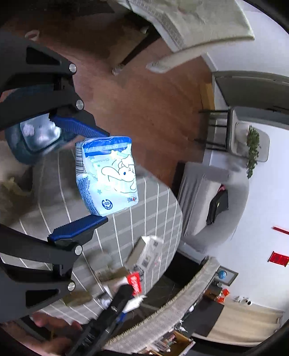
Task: Collect trash
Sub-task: 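Grasp the blue wipes pack with left gripper while right grasps white box, then carry wipes pack over bin with left gripper and release it inside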
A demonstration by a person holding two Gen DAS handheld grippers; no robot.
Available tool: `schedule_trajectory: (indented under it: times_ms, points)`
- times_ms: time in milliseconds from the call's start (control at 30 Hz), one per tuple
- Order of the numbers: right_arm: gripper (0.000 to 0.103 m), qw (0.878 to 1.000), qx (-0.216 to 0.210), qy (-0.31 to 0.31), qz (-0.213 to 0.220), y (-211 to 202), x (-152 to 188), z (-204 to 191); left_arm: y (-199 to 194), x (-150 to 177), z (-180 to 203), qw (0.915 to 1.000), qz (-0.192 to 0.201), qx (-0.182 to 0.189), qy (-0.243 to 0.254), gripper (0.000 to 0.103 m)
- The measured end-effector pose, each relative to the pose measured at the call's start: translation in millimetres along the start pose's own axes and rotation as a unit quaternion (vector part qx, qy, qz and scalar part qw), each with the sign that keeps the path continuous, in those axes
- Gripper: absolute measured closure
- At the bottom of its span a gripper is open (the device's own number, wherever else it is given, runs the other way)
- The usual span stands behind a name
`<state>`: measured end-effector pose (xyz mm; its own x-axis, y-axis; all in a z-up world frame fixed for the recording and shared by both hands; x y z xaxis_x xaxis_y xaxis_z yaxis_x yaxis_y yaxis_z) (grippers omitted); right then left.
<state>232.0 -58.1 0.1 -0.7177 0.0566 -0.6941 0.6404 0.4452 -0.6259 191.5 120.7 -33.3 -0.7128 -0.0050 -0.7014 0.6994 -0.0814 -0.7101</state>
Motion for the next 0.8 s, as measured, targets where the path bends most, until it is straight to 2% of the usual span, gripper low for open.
schedule_trajectory:
  times_ms: [233,467,633,800]
  points:
    - [0.027,0.998,-0.053,0.015,-0.007,-2,-5,-17,-1,31,-27,0.9989,-0.025,-0.037,0.012,0.032]
    - [0.027,0.994,-0.101,0.016,-0.035,10,0,-52,13,75,-44,0.9966,-0.073,-0.037,0.007,0.032]
    - [0.027,0.99,-0.128,-0.011,-0.065,21,14,-88,29,112,-64,0.9924,-0.117,-0.033,-0.015,0.032]
    - [0.027,0.985,-0.143,-0.019,-0.097,33,26,-113,44,156,-92,0.9838,-0.164,-0.034,-0.065,0.032]
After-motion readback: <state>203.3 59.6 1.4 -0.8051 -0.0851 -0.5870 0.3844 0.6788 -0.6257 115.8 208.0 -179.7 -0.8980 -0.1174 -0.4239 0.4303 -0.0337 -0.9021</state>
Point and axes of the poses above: each gripper's, at about its wrist camera, not at the fingertips, and y roughly the way its jaws point, z to its right, x to its underside, the point moved 6 cm from there along y, roughly the way its jaws point, and after that the axes turned 13 degrees about y, right-handed, at the moved point
